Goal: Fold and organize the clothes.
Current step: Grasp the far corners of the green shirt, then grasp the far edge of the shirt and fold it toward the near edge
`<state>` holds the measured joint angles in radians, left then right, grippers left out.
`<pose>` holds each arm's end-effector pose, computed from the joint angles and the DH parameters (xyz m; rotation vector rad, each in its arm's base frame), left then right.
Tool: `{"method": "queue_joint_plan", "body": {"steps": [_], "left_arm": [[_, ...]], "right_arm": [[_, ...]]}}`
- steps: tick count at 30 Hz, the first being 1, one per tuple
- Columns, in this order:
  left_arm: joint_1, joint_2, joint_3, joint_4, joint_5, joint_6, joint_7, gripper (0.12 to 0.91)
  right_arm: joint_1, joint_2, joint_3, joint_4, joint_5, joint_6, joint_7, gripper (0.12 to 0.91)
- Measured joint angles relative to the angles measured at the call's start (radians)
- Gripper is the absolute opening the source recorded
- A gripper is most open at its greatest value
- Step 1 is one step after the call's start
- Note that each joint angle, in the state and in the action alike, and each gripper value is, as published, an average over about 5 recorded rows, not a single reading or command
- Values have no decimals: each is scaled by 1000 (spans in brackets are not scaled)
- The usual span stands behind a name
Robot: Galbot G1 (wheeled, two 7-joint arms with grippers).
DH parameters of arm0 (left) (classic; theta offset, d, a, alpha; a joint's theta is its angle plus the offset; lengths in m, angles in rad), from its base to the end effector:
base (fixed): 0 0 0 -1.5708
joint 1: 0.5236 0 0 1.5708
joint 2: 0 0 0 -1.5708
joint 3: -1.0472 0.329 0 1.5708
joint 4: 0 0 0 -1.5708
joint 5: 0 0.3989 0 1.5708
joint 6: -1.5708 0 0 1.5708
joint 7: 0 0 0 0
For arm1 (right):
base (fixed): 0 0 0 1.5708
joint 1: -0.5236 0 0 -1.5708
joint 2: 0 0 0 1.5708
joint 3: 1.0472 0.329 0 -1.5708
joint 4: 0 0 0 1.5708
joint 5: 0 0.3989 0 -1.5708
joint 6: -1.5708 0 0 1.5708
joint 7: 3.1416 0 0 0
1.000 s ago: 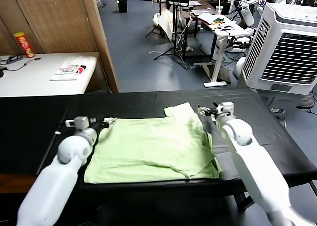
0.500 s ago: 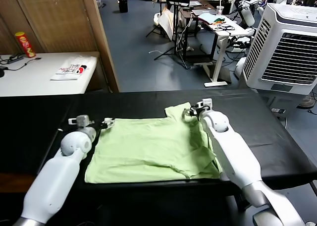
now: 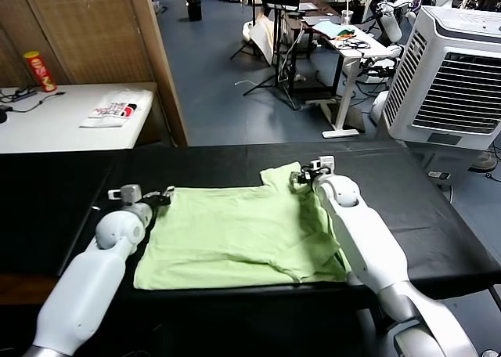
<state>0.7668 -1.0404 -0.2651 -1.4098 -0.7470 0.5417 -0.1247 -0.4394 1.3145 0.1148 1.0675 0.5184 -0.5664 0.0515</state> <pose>0.4737 0.1120 -0.2693 -0.0801 -2.5877 0.1333 0.5713 0.0022 -0.2598 0.2444 -2.5612 -0.0119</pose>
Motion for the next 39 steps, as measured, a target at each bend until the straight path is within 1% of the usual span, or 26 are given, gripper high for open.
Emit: {"method": "queue_joint_plan", "body": {"steps": [3,7,10,16,22,25,30,32,34,37,39], "left_arm": [[0,-1,-2,0,2,-4,4,129],[8,-4,-15,-6,10,-18,4,128],[21,-2,-32,-24,16,-28,4,128],[66,12,-70,-100,22,-39,-5,128],[141,39,-110,-218,20,-45,-13,128],[189,56,-133,-283,18,-47,-19,128],[282,88,-173,-387,12,-48,-35,128],[319,101,-190,-423,11,-48,-41,128],[353,113,-209,-452,8,-47,-54,128],[392,126,-235,-483,0,-44,-74,128],[415,134,-251,-501,-4,-41,-77,128]], "right_arm": [[-10,-2,3,7,-6,30,-12,128],[-29,-12,15,36,-4,58,-31,123],[-50,-30,25,81,8,76,-40,123],[-112,-85,47,213,56,82,-38,123],[-195,-159,84,383,140,55,-34,123],[-248,-200,106,475,187,20,-16,123],[-351,-271,148,632,270,-81,54,123],[-394,-296,165,687,284,-116,74,123],[-438,-319,182,738,289,-140,87,123],[-500,-343,202,801,292,-160,100,123],[-537,-351,214,837,294,-167,113,123]]}}
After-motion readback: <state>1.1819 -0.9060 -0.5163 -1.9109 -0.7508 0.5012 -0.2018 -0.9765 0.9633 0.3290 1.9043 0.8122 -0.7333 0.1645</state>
